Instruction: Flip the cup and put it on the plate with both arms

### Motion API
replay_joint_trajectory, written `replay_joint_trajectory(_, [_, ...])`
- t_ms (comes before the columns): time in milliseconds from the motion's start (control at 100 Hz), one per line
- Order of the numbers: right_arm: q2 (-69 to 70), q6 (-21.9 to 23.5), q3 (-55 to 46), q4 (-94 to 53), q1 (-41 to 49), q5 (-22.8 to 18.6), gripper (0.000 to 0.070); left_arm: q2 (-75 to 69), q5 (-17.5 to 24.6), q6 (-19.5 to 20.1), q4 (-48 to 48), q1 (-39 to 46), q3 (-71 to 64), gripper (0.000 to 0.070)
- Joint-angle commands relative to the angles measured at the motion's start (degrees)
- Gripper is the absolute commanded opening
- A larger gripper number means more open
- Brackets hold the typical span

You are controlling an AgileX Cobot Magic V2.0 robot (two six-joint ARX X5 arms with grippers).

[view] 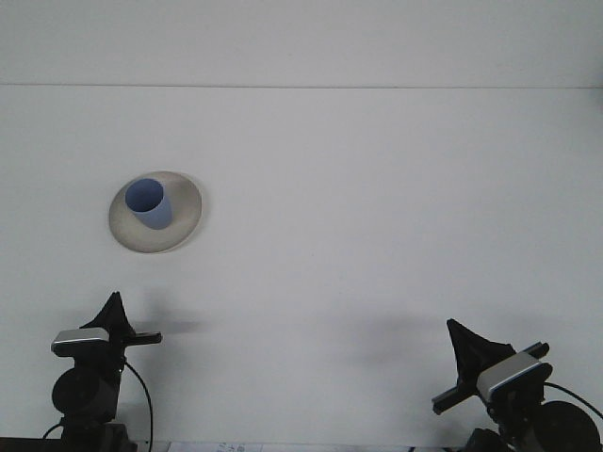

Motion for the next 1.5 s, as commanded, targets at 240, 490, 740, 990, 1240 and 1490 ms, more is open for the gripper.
replay_joint_trajectory(240, [-3.63,-6.27,-10.56,11.91,-27.3,-8.55,0.0006,-0.09,-0.28,0.28,0.63,0.07,-1.11,0.0015])
replay_joint_trajectory(490, [-9.53,-2.84,-27.87,26.49,-50.36,-28.46,0.0006,-0.09,-0.28,0.28,0.66,0.07,-1.11,0.0015])
replay_joint_trajectory(740, [-9.53,-0.85,-37.24,34.32,-52.72,-28.57,0.0006,-0.09,-0.28,0.28,0.68,0.07,-1.11,0.0016])
replay_joint_trajectory(990, [-9.53,-1.33,-37.09,33.22,-52.78,-28.3,0.0006,-0.07,-0.28,0.28,0.68,0.07,-1.09,0.0015])
replay_joint_trajectory(1240, [-9.53,-1.36,-37.09,34.36,-52.78,-28.3,0.0006,-0.07,-0.28,0.28,0.68,0.07,-1.09,0.0015])
replay_joint_trajectory(1490, [-9.53,-1.36,-37.09,34.36,-52.78,-28.3,0.0006,-0.07,-0.28,0.28,0.68,0.07,-1.09,0.0015])
